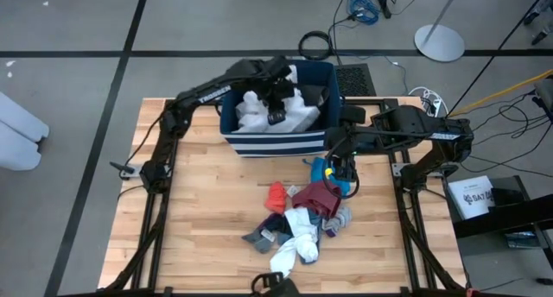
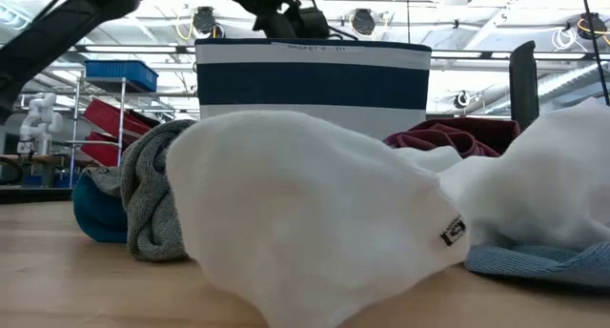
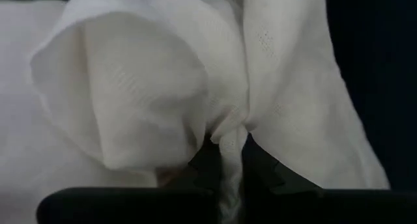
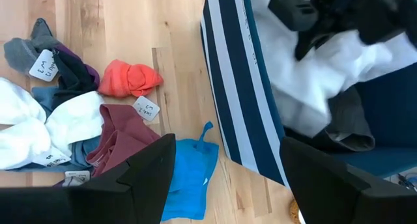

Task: Sort clothes
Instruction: Put the white polo shirt into the blue laundry organizer, then put the blue shorts into the blue laundry organizer

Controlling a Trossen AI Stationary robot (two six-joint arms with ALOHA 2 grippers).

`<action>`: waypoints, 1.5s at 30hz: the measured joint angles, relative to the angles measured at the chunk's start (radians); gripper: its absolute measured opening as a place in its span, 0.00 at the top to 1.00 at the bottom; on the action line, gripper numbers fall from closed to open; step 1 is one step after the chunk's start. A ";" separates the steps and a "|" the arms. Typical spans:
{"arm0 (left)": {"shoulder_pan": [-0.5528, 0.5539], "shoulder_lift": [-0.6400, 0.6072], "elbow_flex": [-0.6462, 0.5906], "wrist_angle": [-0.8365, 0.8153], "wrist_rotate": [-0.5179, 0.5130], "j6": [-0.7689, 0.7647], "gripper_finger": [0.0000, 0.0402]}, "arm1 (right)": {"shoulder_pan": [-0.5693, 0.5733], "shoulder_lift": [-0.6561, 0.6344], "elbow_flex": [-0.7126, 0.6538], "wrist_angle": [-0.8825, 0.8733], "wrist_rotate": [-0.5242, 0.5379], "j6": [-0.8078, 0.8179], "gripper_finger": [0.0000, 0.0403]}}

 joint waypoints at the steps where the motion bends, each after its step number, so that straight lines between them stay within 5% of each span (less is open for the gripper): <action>1: -0.004 0.008 0.000 0.000 0.023 0.006 0.92 | 0.000 0.000 0.000 0.000 0.000 0.000 0.35; 8: -0.018 0.020 0.000 -0.044 0.228 0.052 0.92 | 0.000 0.000 0.000 0.000 -0.002 0.006 0.35; 17: 0.000 0.019 0.010 -0.060 -0.027 -0.077 0.92 | 0.000 0.000 0.000 0.000 -0.002 0.016 0.35; 21: 0.005 0.019 0.010 -0.077 -0.027 -0.125 0.89 | 0.000 0.000 0.000 0.000 -0.002 0.022 0.35; 32: -0.032 0.020 0.057 -0.114 -0.147 -0.122 0.56 | 0.000 0.000 0.000 0.000 -0.002 0.022 0.35; 36: -0.034 0.016 0.157 -0.133 -0.147 -0.099 0.53 | 0.000 0.000 0.000 0.000 -0.002 0.015 0.35; 45: -0.022 -0.155 0.154 -0.060 -0.115 -0.107 0.53 | 0.000 0.001 0.000 0.000 -0.001 -0.004 0.35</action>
